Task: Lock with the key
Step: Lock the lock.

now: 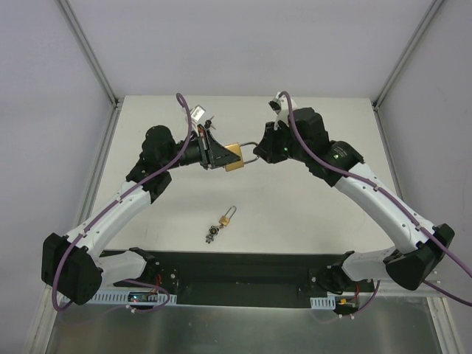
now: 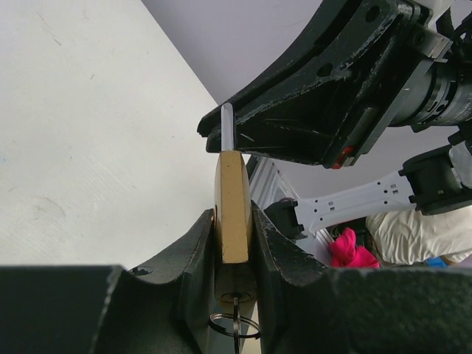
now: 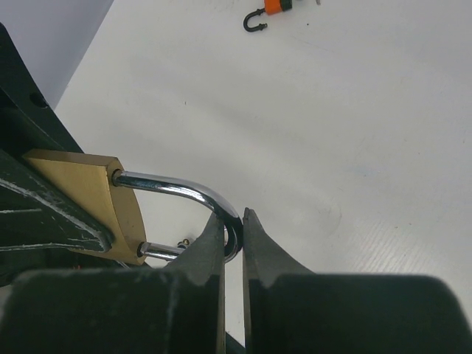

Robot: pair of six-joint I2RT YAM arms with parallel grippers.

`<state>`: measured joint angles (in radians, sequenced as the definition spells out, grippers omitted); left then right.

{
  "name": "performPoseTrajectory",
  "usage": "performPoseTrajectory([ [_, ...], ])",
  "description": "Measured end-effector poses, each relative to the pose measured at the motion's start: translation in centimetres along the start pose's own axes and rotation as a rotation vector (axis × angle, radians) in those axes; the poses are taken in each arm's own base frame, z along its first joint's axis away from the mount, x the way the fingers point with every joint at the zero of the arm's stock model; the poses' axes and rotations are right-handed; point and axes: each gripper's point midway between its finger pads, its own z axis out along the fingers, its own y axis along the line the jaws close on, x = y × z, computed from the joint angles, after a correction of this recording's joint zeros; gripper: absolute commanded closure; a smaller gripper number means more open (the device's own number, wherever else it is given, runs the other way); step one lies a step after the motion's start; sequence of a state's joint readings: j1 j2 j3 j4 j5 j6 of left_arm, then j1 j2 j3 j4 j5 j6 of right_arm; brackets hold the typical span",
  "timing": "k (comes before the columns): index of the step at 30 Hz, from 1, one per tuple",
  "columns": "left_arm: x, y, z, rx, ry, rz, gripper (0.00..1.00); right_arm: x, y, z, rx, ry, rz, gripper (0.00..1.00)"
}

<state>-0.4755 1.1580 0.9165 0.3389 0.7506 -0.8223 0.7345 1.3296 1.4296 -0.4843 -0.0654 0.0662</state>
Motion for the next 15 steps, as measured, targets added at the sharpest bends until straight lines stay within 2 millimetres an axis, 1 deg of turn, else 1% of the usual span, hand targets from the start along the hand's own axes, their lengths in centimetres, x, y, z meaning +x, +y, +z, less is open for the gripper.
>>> performPoseTrajectory([
  [9,-0.39,-0.52,0.05,0.023,-0.013,0.018,1.0,-0.62,0.36,-0.45,-0.008,-0.01,-0.006,0.99],
  [15,-0.37,-0.48,0.06,0.025,-0.016,0.022,1.0,-0.58,0.52,-0.45,-0.011,-0.009,-0.002,0.99],
])
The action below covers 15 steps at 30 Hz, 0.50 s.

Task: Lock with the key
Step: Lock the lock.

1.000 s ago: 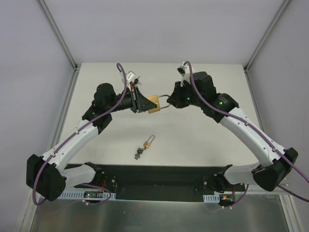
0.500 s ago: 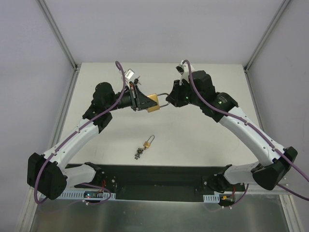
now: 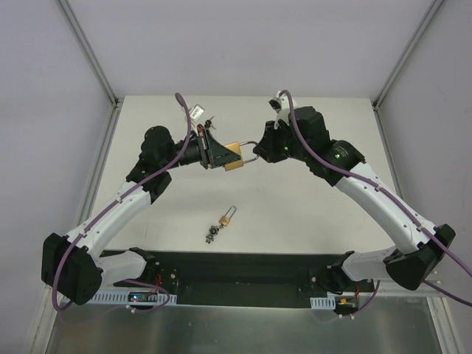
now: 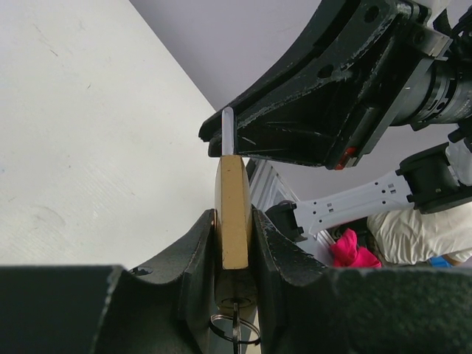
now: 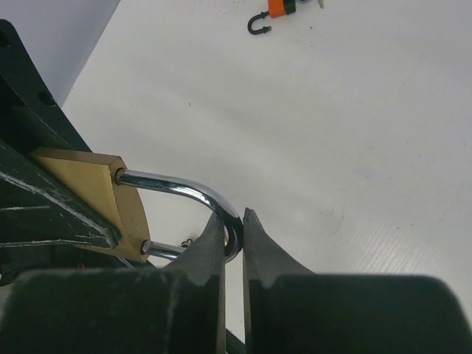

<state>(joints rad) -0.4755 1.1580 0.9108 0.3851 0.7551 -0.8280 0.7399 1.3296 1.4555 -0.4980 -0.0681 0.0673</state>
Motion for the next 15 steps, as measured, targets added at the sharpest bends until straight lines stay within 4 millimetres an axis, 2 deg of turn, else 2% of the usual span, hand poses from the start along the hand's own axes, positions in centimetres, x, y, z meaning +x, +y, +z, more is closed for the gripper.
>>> performPoseTrajectory([
  [15,-0.03,0.12,0.14,0.007,-0.002,0.014,1.0,0.34,0.91,0.01,-0.02,0.01,0.029,0.99],
])
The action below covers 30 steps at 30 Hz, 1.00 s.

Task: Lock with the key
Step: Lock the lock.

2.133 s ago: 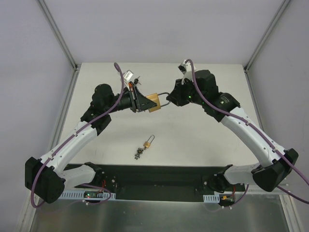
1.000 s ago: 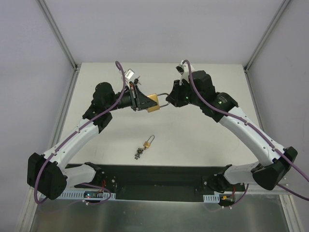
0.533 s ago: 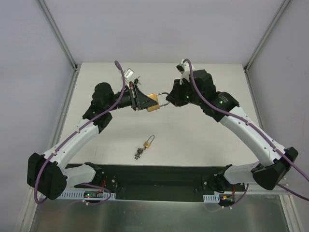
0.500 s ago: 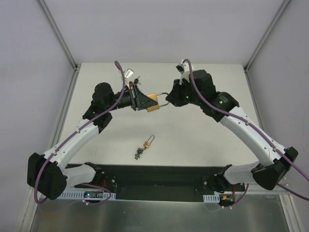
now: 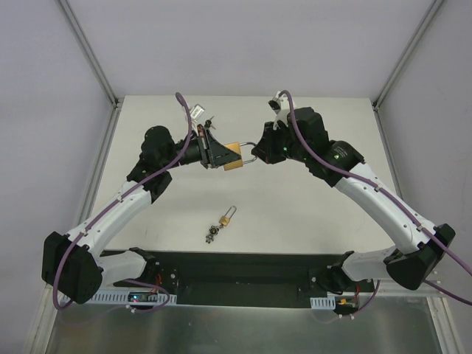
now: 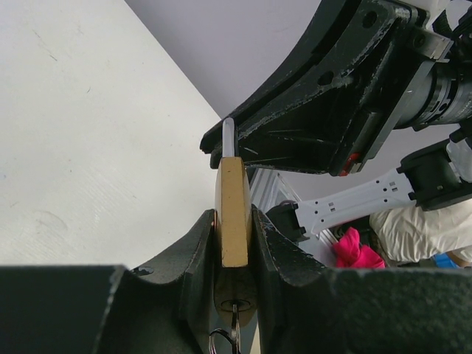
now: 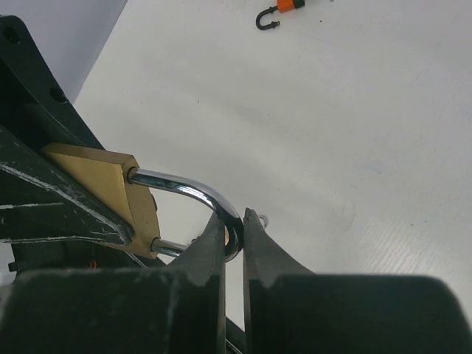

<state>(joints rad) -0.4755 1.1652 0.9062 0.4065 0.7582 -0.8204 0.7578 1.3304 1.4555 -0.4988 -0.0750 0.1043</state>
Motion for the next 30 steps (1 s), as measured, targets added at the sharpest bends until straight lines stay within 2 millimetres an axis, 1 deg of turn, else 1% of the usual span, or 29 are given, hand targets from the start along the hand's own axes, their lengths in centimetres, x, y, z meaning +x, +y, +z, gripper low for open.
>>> performPoseTrajectory([
  [8,0.0,0.0,0.1,0.01,0.005,0.007,1.0,0.0,0.1,0.0,-0.006,0.002,0.0,0.99],
  [15,0.2,-0.2,0.1,0.027,0.016,0.035,1.0,0.1,0.8,-0.1,-0.048,0.011,-0.003,0.99],
  [24,1.4,-0.5,-0.1,0.076,0.091,0.087,1.0,0.9,1.9,-0.6,-0.114,0.049,-0.017,0.99],
  [30,1.6,-0.7,-0.3,0.096,0.111,0.106,1.0,1.2,2.4,-0.8,-0.146,0.05,-0.007,0.99],
])
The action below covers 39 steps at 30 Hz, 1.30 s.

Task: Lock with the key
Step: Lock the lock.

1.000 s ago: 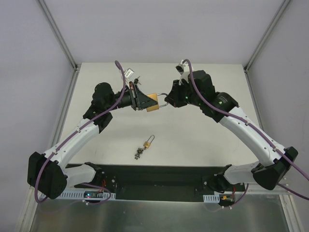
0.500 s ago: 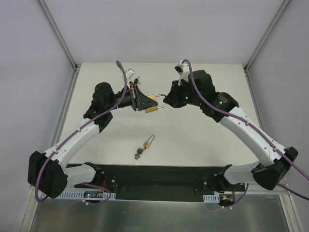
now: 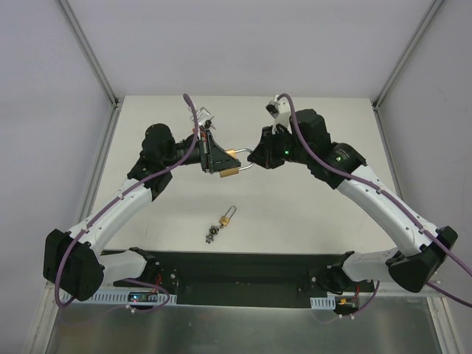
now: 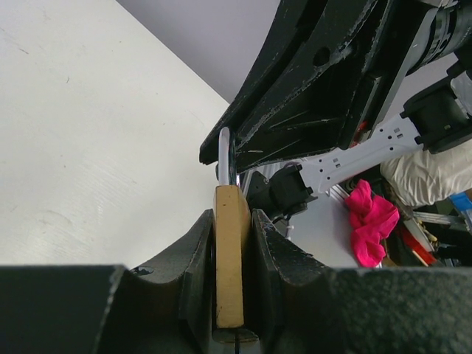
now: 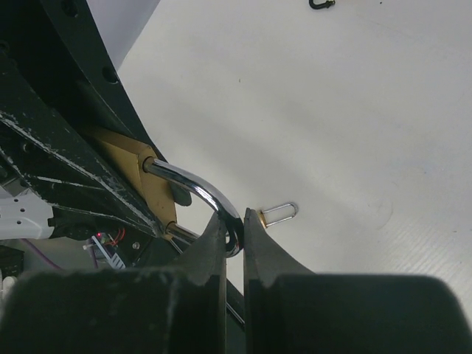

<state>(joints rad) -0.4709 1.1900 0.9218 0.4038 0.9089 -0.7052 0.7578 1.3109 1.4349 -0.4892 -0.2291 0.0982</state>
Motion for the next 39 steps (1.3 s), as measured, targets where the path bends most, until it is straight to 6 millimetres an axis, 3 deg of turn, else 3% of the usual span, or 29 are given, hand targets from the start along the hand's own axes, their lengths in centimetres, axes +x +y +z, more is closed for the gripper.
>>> performPoseTrajectory([
  [8,-0.1,0.4,-0.3,-0.024,-0.01,0.009,1.0,-0.1,0.3,0.7,-0.024,-0.023,0.027,0.99],
  [22,-2.1,1.5,-0.9,-0.119,-0.173,0.063,1.0,-2.7,0.7,2.4,-0.07,-0.172,0.047,0.99],
  [39,-6.0,-0.5,-2.2,-0.138,-0.39,0.183,1.0,-7.5,3.4,1.8,-0.194,-0.365,0.035,0.99],
])
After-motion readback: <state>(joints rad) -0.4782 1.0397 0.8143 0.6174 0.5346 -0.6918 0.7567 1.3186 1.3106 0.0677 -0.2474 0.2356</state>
